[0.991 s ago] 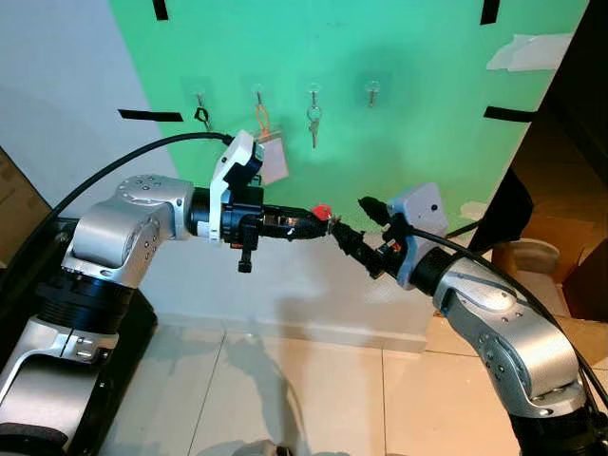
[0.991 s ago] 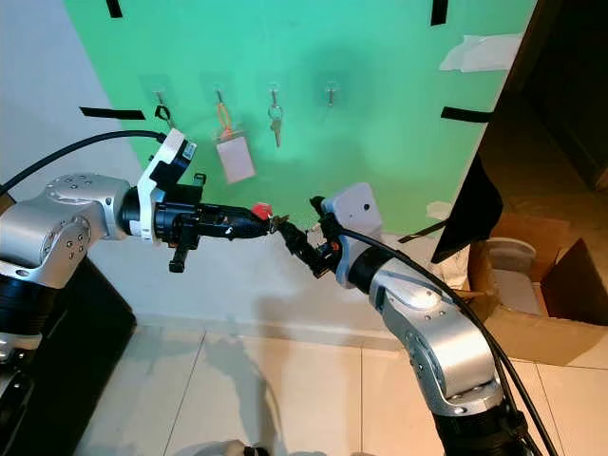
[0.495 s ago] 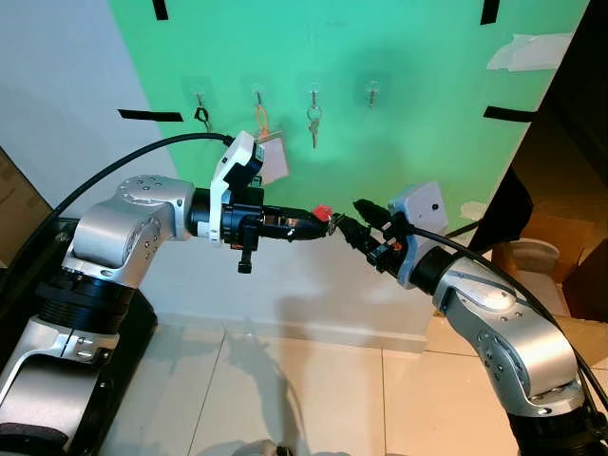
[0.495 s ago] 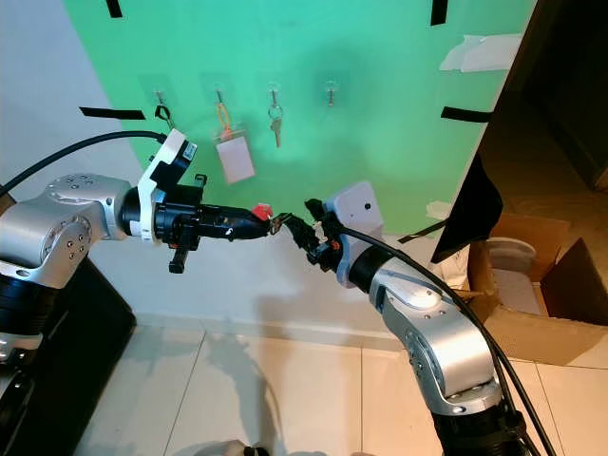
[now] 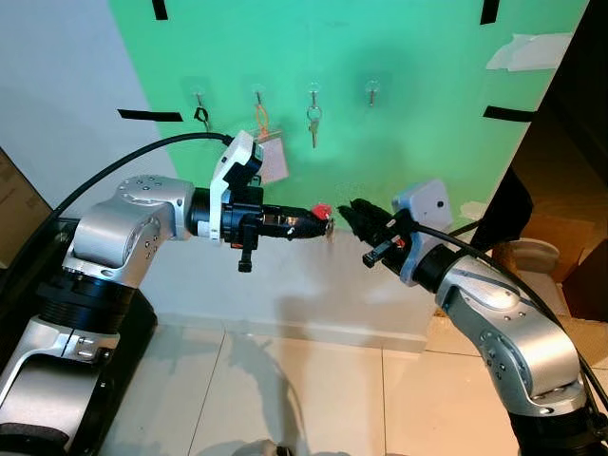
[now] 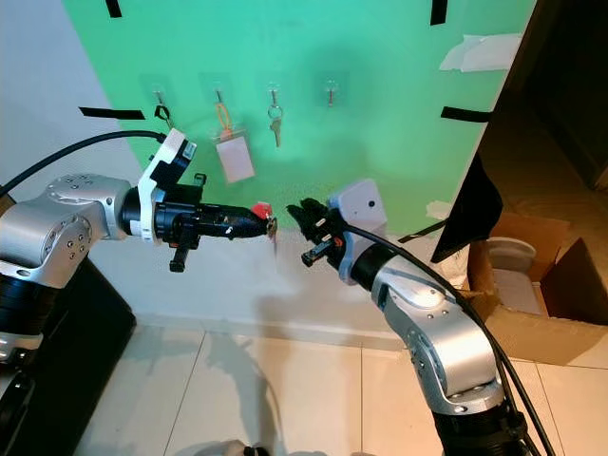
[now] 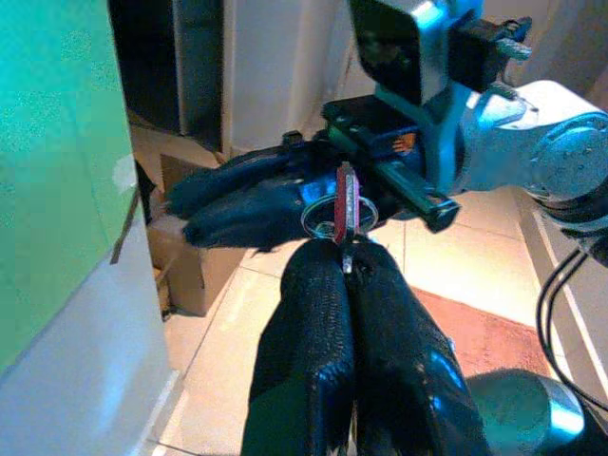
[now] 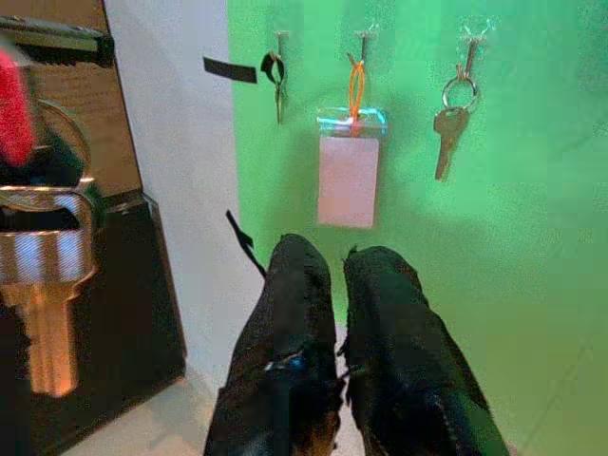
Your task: Hang keys on a hook
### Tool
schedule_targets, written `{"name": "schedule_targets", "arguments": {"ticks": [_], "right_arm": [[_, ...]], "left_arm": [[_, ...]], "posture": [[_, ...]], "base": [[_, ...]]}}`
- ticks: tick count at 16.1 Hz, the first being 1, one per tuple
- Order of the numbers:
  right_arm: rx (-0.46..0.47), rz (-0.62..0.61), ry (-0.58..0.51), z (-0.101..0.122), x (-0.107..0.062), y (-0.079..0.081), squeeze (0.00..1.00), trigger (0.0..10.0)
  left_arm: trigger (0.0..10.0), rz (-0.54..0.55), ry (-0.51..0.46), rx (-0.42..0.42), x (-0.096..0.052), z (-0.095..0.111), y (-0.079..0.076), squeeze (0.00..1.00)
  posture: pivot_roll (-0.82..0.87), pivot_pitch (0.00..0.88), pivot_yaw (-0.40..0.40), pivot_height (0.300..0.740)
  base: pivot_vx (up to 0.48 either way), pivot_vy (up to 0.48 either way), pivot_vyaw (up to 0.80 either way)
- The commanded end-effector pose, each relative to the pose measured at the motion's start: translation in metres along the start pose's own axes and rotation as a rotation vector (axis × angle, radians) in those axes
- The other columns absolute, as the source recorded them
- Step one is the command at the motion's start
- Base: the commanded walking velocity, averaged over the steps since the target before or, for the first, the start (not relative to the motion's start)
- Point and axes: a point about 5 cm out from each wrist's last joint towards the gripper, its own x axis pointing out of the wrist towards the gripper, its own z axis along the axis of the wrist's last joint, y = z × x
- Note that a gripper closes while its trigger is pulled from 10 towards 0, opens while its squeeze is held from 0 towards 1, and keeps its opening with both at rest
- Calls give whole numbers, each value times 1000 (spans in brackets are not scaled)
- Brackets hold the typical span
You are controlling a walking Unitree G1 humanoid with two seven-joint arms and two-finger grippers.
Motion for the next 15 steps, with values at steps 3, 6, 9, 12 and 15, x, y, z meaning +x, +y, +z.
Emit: {"name": "schedule_targets", "arguments": {"ticks": [3,6,9,12,15], "right_arm": [[-16,46,-45,10,-6,2,0,0],[-29,75,-42,11,-10,3,0,0],[-13,101,-5,6,-15,7,1000,10000],[-19,122,-10,8,-16,12,1000,10000],[-37,39,22,4,-7,9,1000,10000]], "left_arm": [[10000,93,-20,40,-6,8,9,0],[10000,132,-45,40,-8,10,14,0],[10000,130,-46,42,-8,11,15,0],[10000,120,-43,40,-6,10,16,0],[10000,106,-42,40,-4,11,15,0]], "posture": [[-145,0,88,740],[-145,0,86,740],[-146,0,87,740],[-150,0,92,740],[-150,0,92,740]], "base": [[0,0,0],[0,0,0],[0,0,0],[0,0,0],[0,0,0]]}}
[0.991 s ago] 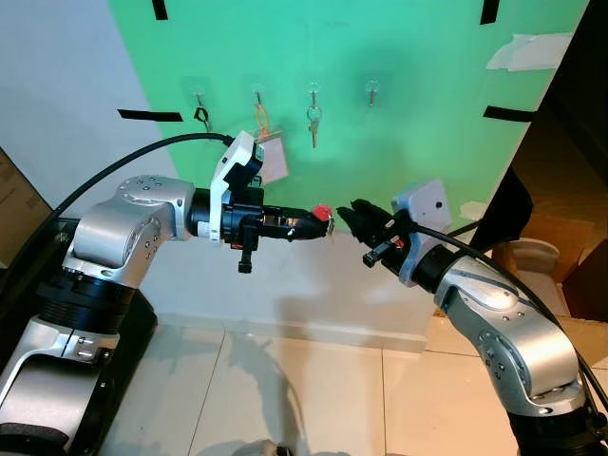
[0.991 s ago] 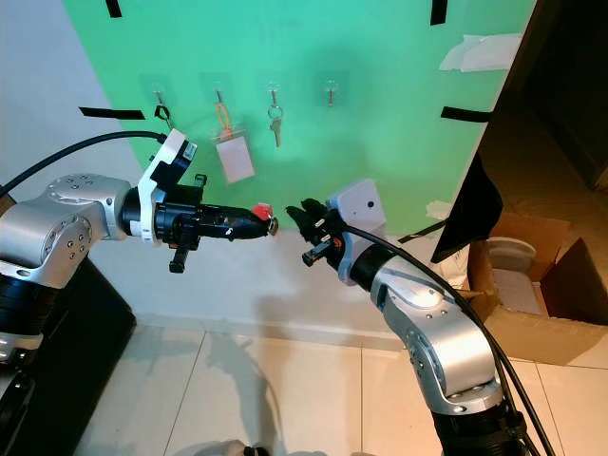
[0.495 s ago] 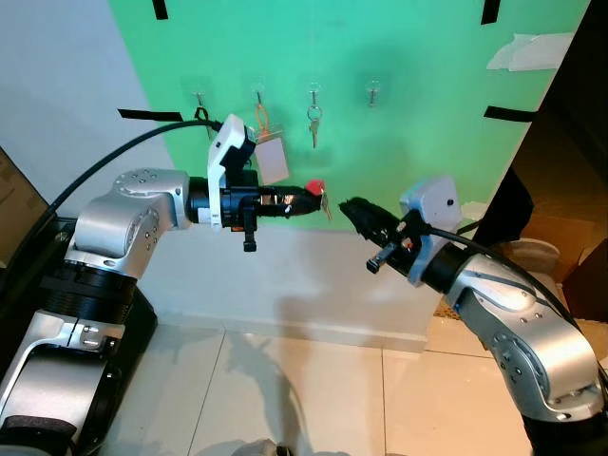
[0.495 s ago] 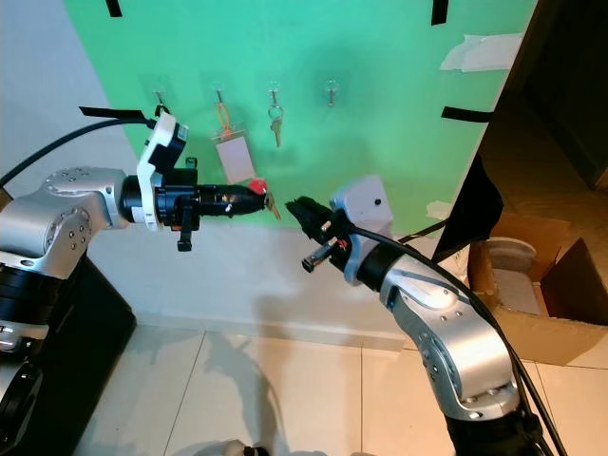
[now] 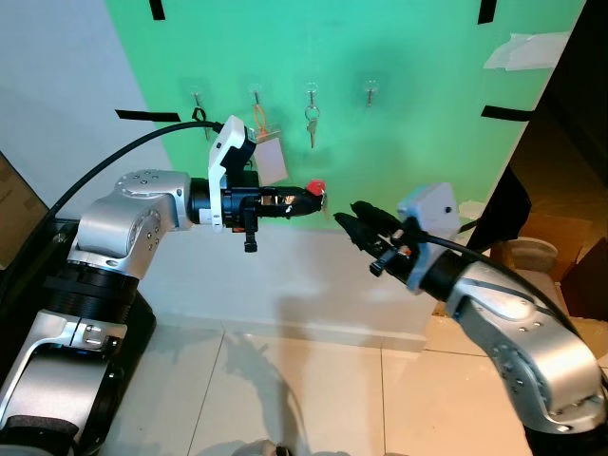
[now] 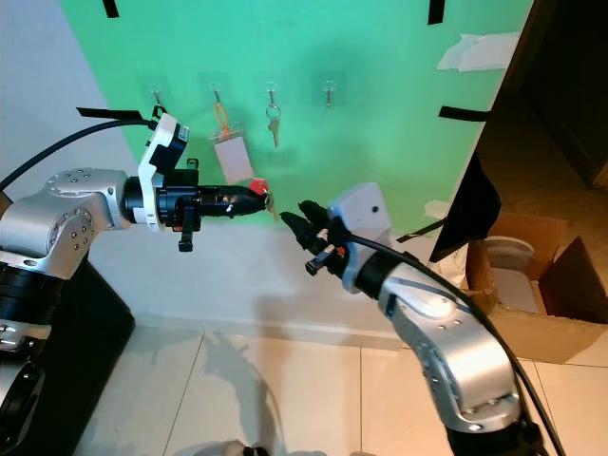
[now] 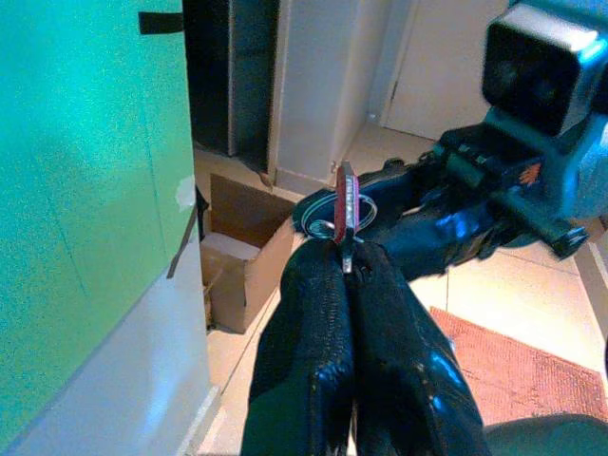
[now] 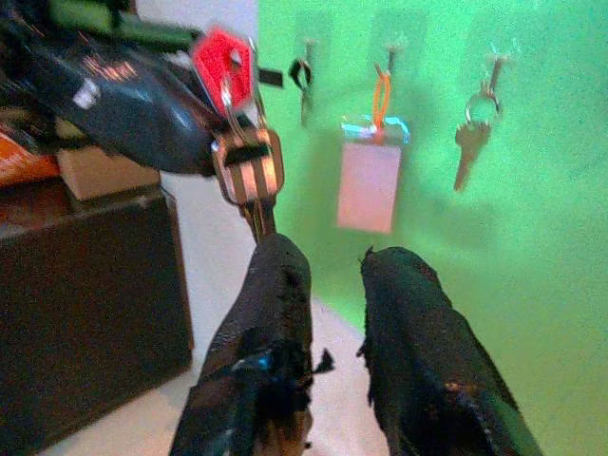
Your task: Hang keys on a hook
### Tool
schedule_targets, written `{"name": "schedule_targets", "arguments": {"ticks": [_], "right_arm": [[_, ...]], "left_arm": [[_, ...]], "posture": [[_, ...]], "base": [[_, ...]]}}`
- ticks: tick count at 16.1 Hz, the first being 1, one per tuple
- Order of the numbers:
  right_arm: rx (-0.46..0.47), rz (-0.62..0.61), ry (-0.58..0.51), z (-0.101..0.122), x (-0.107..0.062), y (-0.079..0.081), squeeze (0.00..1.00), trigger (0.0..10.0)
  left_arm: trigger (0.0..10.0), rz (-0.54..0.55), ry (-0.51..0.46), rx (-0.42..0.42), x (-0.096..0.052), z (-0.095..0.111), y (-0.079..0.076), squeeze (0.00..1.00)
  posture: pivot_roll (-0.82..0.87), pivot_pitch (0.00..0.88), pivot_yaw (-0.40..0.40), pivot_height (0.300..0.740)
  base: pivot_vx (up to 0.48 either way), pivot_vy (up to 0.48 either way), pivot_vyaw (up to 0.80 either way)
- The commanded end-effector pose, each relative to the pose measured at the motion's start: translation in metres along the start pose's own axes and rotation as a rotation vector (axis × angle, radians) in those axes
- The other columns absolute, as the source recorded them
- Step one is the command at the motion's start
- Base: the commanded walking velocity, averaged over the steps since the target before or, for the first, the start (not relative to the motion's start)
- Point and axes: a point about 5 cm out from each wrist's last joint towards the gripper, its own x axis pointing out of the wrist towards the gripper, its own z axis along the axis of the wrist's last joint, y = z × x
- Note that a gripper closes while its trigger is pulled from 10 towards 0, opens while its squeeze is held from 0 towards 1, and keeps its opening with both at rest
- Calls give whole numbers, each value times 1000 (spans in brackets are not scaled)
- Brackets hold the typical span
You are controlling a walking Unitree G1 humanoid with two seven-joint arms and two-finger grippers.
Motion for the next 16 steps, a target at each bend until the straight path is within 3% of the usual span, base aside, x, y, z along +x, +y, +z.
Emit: {"name": "schedule_targets", "arguments": {"ticks": [1,10,11,12,16], "right_arm": [[1,13,15,0,3,4,1000,10000],[-19,-11,22,4,10,6,1000,10000],[-12,-18,20,5,13,6,573,10000],[-9,-21,21,6,15,6,0,10000],[4,-79,43,5,25,2,0,10000]], "left_arm": [[10000,6,10,32,-1,7,2,0],[10000,-4,8,35,-1,9,1,0],[10000,-7,6,35,0,9,0,0],[10000,-11,4,35,1,9,0,0],[10000,-27,2,33,3,9,-2,0]], "posture": [[-148,0,90,740],[-145,0,89,740],[-144,0,90,740],[-144,0,90,740],[-141,0,87,740]], "base": [[0,0,0],[0,0,0],[0,0,0],[0,0,0],[0,0,0]]}}
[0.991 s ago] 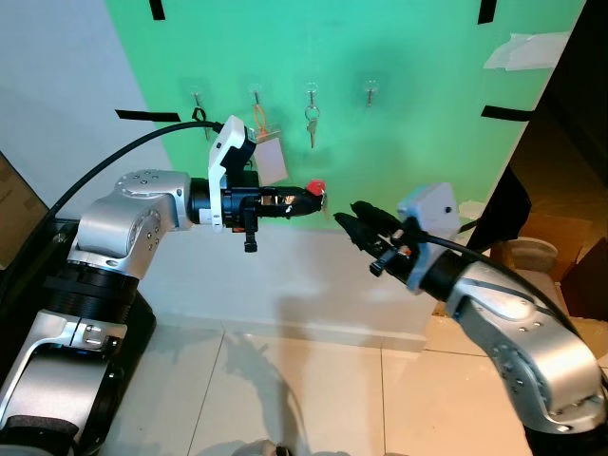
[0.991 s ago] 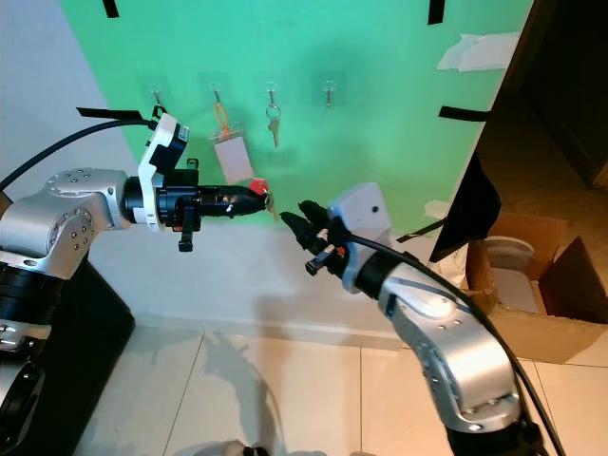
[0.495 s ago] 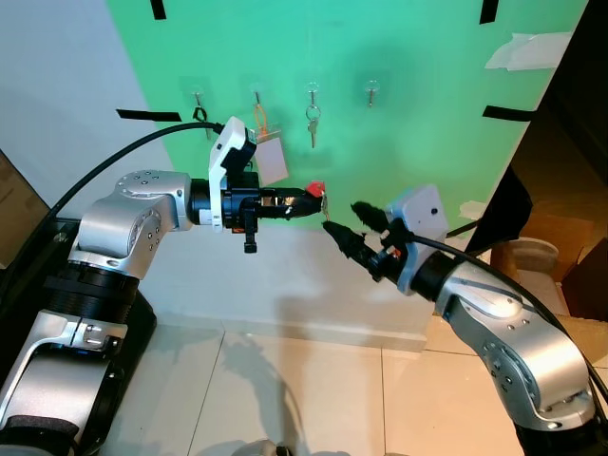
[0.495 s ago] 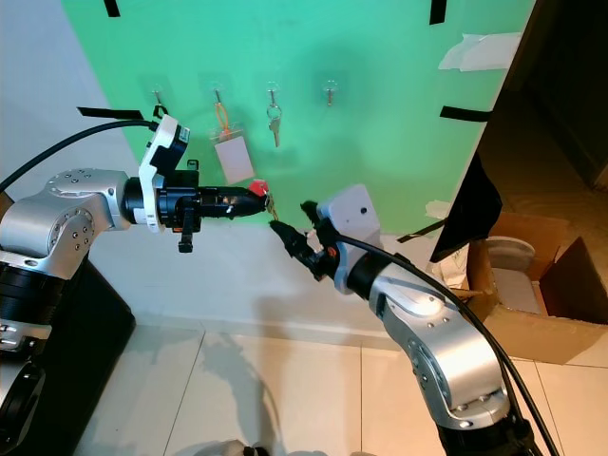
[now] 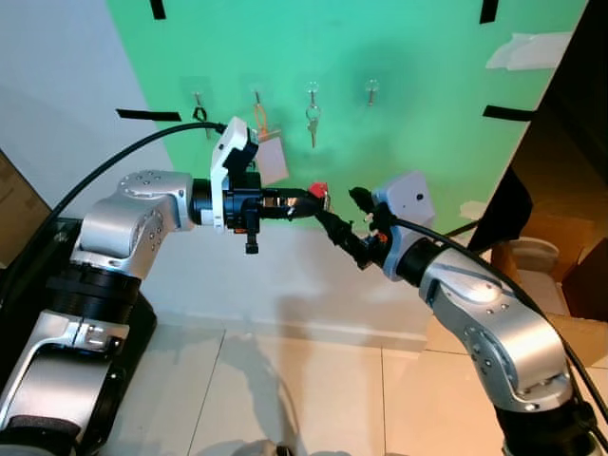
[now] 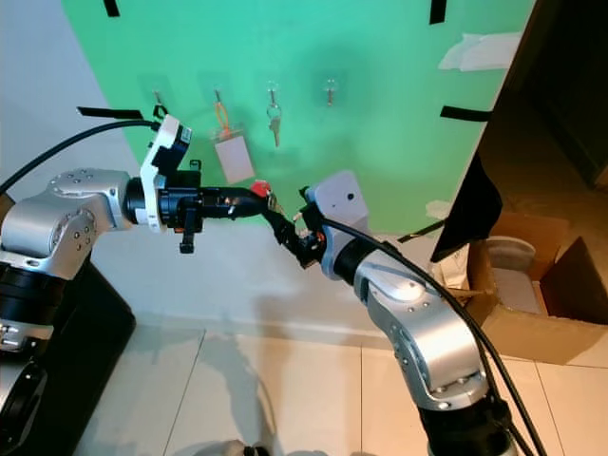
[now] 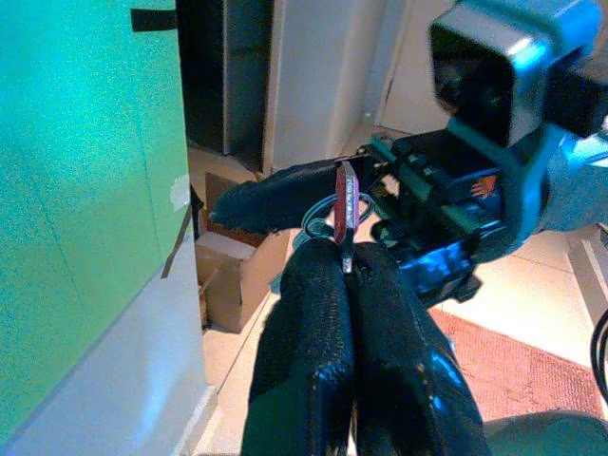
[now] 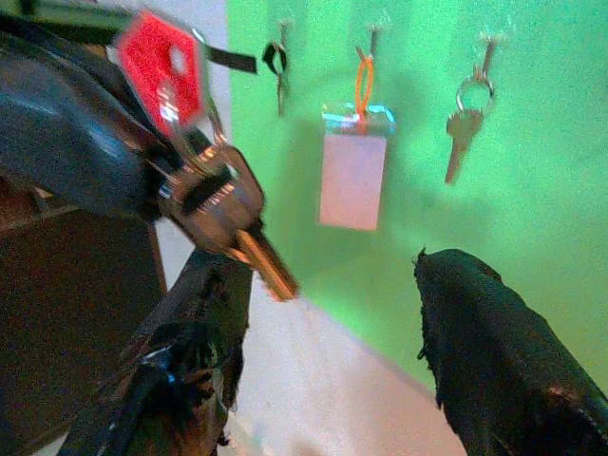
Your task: Hang keys on a hook
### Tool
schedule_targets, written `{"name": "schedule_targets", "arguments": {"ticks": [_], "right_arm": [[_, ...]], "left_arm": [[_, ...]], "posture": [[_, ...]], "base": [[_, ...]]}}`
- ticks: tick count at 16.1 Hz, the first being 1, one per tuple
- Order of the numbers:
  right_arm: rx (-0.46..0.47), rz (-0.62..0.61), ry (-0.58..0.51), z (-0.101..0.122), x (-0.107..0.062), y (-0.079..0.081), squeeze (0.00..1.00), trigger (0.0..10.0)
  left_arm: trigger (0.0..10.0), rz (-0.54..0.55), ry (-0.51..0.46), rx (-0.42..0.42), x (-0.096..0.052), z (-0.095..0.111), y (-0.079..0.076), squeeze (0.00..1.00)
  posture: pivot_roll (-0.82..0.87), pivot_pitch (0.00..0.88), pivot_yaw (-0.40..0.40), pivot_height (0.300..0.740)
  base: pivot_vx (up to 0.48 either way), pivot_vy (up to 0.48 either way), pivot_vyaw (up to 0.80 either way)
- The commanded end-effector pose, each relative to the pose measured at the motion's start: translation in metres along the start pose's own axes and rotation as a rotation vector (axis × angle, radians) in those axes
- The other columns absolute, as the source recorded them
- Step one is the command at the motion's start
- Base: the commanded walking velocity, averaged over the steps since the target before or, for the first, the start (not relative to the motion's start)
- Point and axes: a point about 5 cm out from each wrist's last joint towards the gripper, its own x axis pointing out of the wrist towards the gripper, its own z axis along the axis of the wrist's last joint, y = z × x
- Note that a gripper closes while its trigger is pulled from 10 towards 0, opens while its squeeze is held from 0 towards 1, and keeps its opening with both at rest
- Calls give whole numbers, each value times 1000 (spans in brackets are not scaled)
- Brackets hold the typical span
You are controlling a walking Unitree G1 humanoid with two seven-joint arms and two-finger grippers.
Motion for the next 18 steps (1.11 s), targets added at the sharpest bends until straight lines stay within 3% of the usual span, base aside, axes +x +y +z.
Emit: {"name": "schedule_targets", "arguments": {"ticks": [1,4,5,6,7,8,18], "right_arm": [[-8,-16,6,3,3,-3,0,10000],[5,-37,-20,7,6,-7,0,10000],[8,-37,-24,8,7,-7,0,8510],[14,-29,-34,9,8,-7,0,2196],[15,-26,-34,9,8,-7,0,2196],[16,-21,-33,9,8,-6,0,0],[23,-10,-37,8,6,-7,0,0]], "left_arm": [[10000,-15,0,32,1,10,-1,0],[10000,-25,2,27,1,10,-3,0],[10000,-25,2,26,1,10,-3,0],[10000,-23,6,26,0,9,-3,0],[10000,-22,7,26,0,9,-3,0],[10000,-22,9,25,0,9,-3,0],[10000,-15,9,27,1,9,-1,0]], "posture": [[-141,0,87,740],[-137,0,87,740],[-137,0,88,740],[-137,0,89,740],[-137,0,89,740],[-138,0,91,740],[-142,0,93,740]], "base": [[0,0,0],[0,0,0],[0,0,0],[0,0,0],[0,0,0],[0,0,0],[0,0,0]]}}
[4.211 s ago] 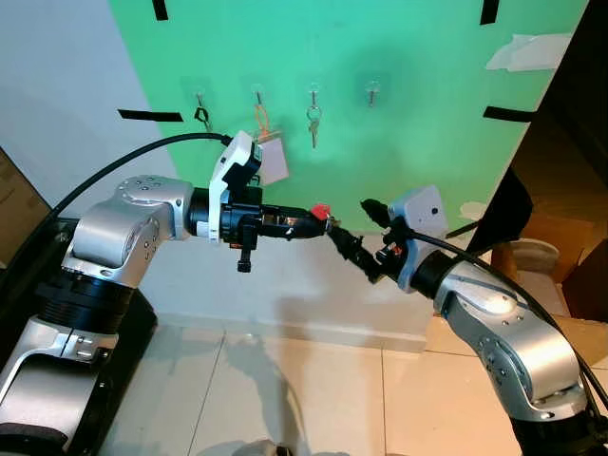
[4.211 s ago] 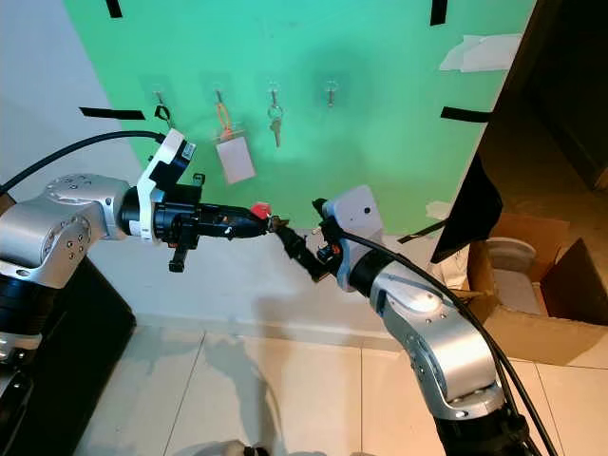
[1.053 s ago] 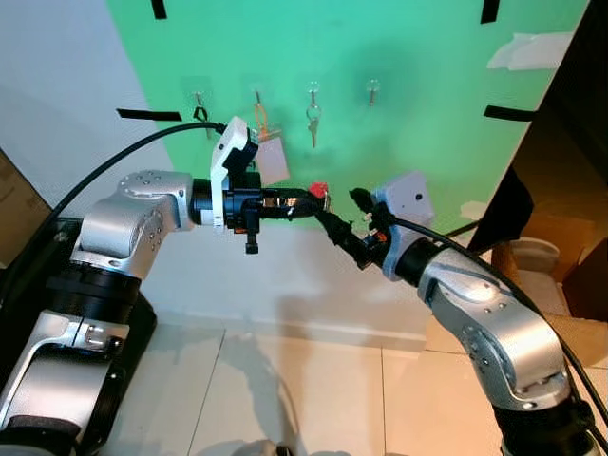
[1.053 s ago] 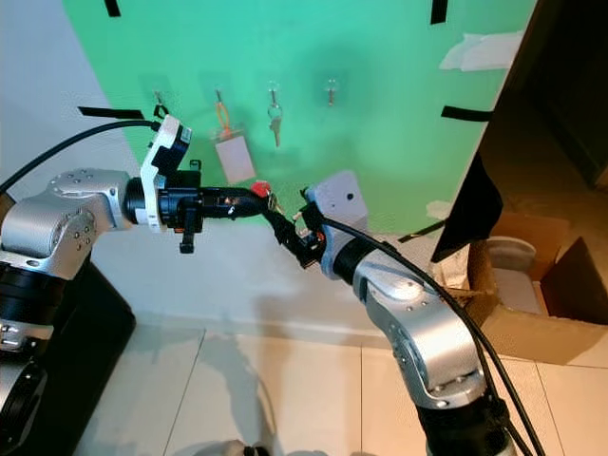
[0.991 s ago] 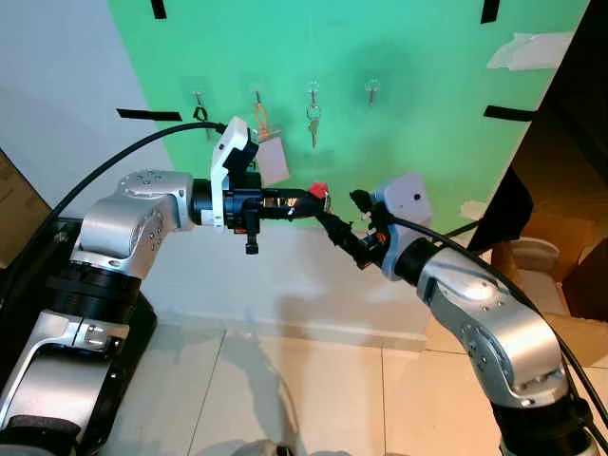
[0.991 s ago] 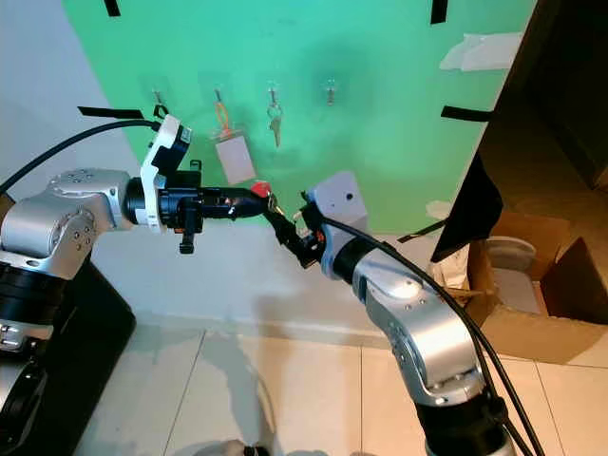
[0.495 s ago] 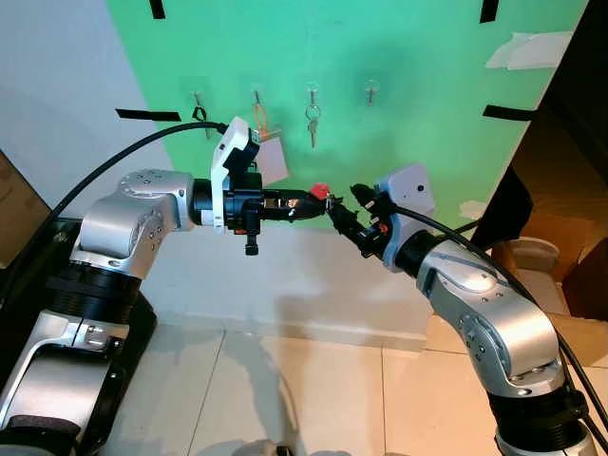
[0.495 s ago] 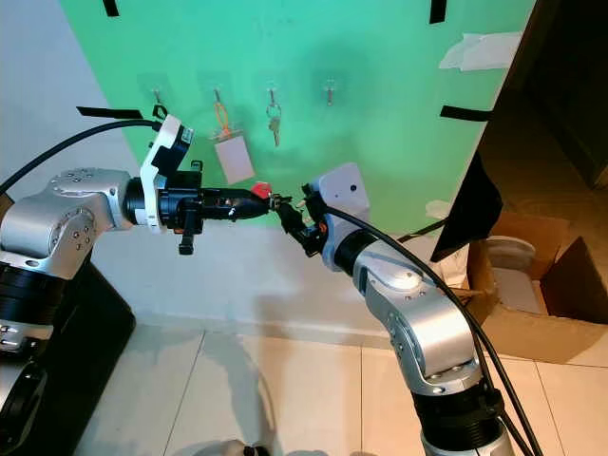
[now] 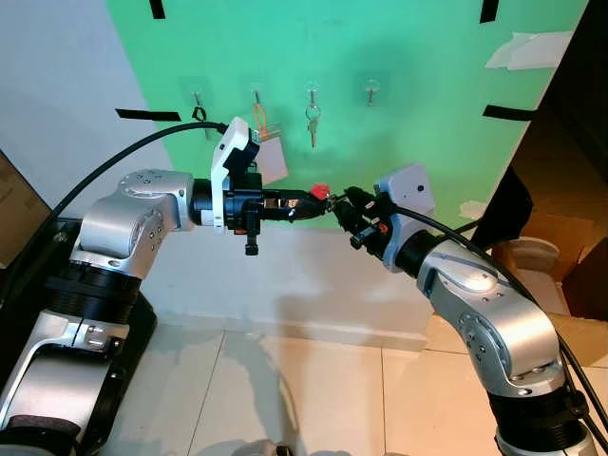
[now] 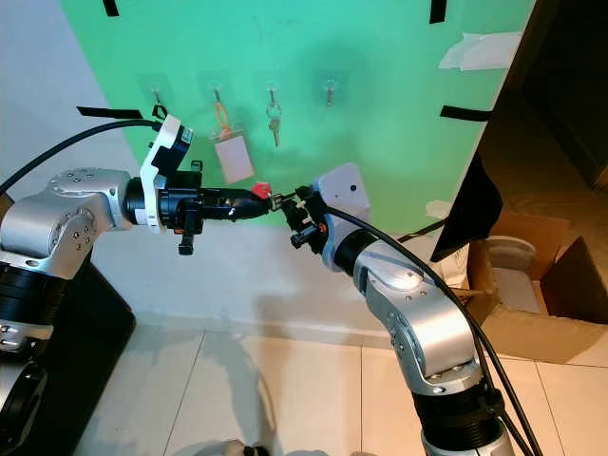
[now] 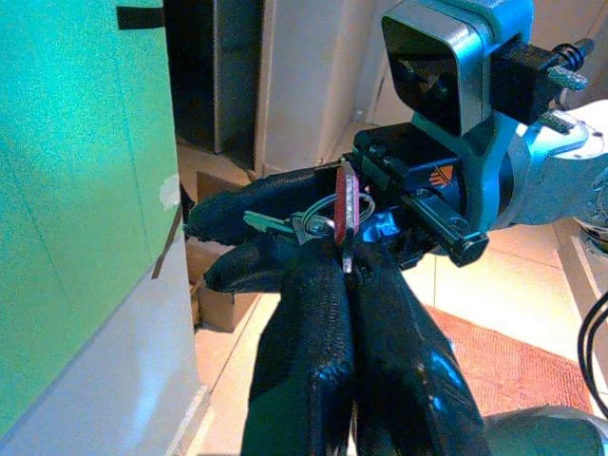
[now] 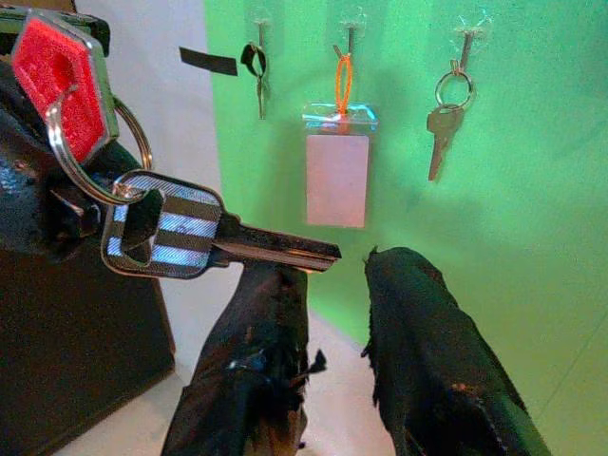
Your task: Hang keys on a hook
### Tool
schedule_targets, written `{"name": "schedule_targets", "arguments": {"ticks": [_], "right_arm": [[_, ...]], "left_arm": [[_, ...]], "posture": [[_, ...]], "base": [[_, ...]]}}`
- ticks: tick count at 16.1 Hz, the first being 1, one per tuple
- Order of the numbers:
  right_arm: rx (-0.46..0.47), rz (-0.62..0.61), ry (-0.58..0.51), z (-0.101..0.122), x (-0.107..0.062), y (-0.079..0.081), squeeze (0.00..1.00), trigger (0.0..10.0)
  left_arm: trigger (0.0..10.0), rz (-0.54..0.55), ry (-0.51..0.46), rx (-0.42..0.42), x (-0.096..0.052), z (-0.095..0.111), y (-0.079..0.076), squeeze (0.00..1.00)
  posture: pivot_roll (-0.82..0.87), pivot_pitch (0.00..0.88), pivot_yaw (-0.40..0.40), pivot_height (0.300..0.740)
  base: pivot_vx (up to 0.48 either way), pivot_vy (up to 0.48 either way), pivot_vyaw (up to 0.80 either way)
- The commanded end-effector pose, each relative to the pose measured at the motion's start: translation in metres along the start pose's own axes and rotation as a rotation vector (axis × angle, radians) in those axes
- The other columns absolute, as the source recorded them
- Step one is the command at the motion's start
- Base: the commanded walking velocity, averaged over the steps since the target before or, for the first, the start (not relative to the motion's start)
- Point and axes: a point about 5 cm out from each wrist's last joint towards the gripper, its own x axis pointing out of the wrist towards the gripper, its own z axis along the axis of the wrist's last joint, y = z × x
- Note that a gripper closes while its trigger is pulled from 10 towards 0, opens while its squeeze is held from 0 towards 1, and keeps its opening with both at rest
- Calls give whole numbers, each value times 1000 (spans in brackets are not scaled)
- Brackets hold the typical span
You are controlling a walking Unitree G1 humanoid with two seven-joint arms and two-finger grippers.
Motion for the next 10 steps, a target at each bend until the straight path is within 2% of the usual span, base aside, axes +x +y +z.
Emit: {"name": "schedule_targets", "arguments": {"ticks": [1,10], "right_arm": [[-4,8,-32,6,0,0,0,0],[-6,46,-54,8,-2,3,0,0]], "left_arm": [[10000,4,5,29,0,7,1,0],[10000,19,8,31,-2,7,4,0]], "posture": [[-142,0,92,740],[-144,0,96,740]], "base": [[0,0,0],[0,0,0]]}}
